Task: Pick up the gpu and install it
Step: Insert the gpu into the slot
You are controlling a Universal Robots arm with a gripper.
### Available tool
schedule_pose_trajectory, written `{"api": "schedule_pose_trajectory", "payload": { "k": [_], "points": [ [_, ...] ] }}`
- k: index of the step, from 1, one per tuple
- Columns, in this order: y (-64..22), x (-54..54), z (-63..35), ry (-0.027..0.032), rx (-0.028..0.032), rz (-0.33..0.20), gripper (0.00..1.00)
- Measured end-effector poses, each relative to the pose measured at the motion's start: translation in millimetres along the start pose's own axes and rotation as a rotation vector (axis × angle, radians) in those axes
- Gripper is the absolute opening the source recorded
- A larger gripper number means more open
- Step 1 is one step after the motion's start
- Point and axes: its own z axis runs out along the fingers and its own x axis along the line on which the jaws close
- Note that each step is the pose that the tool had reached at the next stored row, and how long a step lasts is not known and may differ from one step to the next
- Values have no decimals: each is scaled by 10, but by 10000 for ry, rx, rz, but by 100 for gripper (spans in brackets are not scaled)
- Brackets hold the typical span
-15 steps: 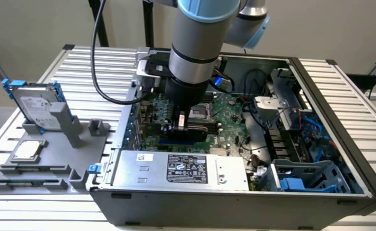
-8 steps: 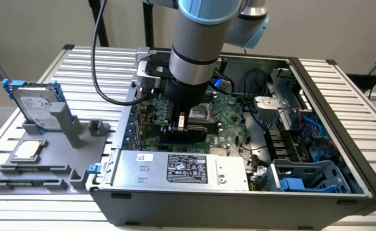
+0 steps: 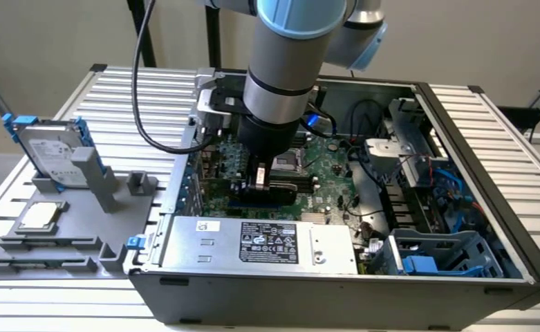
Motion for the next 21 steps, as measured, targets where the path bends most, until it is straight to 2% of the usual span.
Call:
{"api": "schedule_pose_trajectory", "payload": {
  "k": [21],
  "points": [
    [-21, 8, 83, -11, -5, -9, 27]
  ]
}}
